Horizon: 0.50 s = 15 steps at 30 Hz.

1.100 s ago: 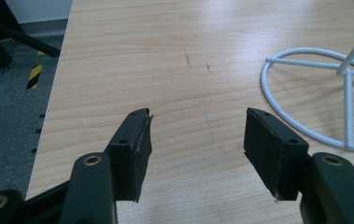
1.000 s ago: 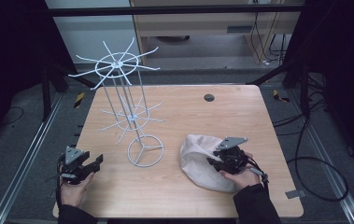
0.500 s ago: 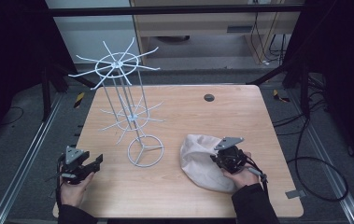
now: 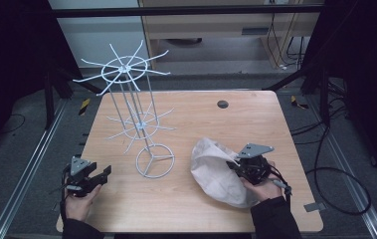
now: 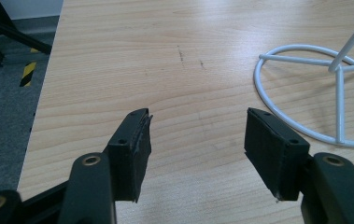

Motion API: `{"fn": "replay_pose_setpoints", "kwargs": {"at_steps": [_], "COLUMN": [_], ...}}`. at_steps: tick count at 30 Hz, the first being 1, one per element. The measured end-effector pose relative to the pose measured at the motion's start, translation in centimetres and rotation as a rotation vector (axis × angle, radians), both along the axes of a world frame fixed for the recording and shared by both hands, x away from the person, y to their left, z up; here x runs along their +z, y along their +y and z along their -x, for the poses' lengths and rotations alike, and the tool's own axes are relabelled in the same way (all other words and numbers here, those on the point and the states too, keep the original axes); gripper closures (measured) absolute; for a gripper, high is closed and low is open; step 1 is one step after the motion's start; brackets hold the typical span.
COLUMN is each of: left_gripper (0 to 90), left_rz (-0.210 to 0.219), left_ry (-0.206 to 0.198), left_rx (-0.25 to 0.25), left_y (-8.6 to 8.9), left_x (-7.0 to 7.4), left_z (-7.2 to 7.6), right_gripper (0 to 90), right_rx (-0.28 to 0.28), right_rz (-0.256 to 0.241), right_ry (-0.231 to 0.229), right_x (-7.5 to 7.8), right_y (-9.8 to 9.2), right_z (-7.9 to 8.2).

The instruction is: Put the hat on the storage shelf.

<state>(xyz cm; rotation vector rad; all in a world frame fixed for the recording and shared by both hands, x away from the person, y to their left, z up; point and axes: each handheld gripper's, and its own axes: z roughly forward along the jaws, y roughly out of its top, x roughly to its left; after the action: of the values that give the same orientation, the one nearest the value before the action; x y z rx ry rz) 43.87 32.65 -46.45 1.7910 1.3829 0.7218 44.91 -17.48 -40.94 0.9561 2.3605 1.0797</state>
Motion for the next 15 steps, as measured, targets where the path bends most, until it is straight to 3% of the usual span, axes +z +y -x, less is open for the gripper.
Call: {"fn": "replay_pose_setpoints", "kwargs": {"at_steps": [9, 15], "left_gripper": [40.9, 40.7], "left_rz": [0.004, 0.005], "left_ry": [0.001, 0.002], "left_rx": [-0.001, 0.000], "left_y": [0.0, 0.1], "left_x": [0.0, 0.0], "left_z": [0.0, 0.0], "right_gripper": [88.2, 88.2], "right_rx": [-0.022, -0.038], "right_rz": [-0.111, -0.204], "right_ry": [-0.070, -0.151], "right_x": [2.0, 3.8], "right_y": [-1.1, -2.0], "right_z": [0.9, 1.8]}}
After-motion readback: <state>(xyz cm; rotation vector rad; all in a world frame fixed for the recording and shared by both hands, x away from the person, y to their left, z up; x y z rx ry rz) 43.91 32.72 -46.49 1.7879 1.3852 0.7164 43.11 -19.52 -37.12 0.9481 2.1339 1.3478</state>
